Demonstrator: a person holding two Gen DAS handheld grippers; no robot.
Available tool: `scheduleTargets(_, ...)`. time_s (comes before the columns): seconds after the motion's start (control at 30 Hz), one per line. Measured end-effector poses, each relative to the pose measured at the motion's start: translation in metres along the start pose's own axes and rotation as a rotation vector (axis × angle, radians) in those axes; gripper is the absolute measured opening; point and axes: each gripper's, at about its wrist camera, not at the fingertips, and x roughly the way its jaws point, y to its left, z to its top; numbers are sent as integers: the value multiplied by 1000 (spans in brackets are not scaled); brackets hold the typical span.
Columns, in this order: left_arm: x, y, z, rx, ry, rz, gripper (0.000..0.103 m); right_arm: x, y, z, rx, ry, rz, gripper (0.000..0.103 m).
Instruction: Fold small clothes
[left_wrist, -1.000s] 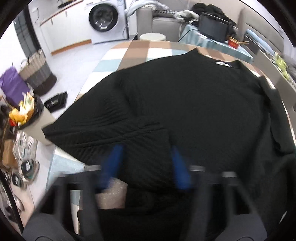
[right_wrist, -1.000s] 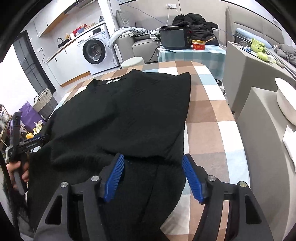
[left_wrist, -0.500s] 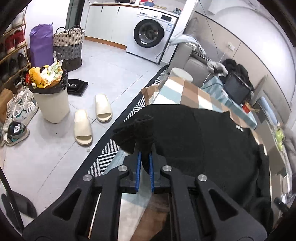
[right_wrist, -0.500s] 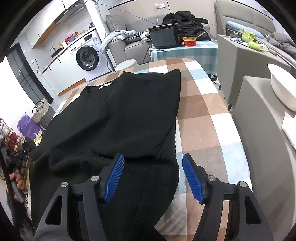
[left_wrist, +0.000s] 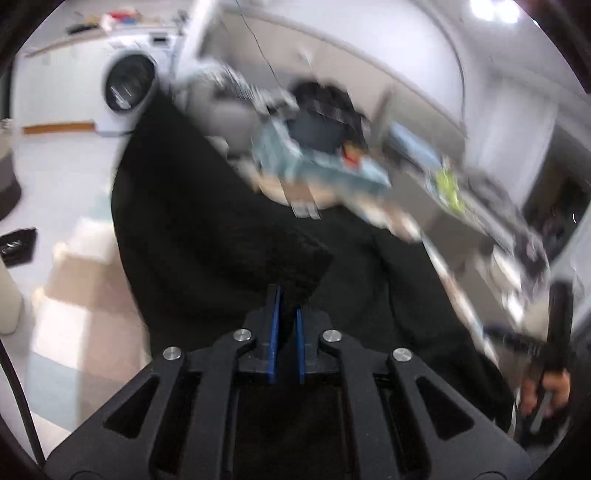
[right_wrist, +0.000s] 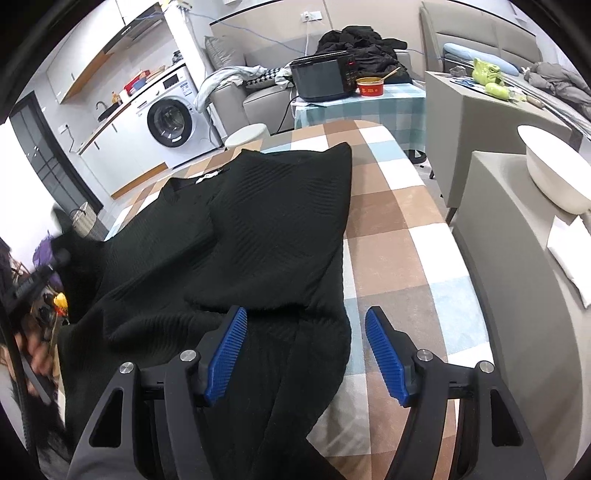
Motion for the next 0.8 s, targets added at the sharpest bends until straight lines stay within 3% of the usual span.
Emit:
scheduleTargets(0.03, 6, -2, -3, 12, 42, 10, 11, 0, -1, -1, 4, 1, -3, 69)
scheduleTargets(0.07, 10, -2, -7, 17, 72, 34, 19, -1, -2, -1, 8, 2, -8, 69)
scheduleTargets(0.1, 9, 0, -8, 12, 73, 46, 31, -1, -2, -2, 9, 2, -8, 69)
scheduleTargets(0.2, 0, 16, -7, -30, 38, 86, 47, -1, -4, -5, 13, 3, -8, 69)
scheduleTargets(0.37, 4, 62, -4, -105, 75, 268, 47, 4, -9, -4, 26, 13, 2, 69)
scheduleTargets(0.5, 19, 104, -13, -130, 148, 316, 47, 6, -8, -1, 12, 18, 23, 69)
scheduleTargets(0.57, 30, 114, -14, -148, 184, 295, 43, 8, -7, 1, 3, 20, 39, 69)
scheduleTargets(0.7, 47, 114, -15, -136, 202, 270, 14, 18, -8, 11, -2, 42, 54, 69)
scheduleTargets(0.8, 51, 112, -10, -104, 177, 271, 6, 30, -9, 20, 15, 64, 65, 69)
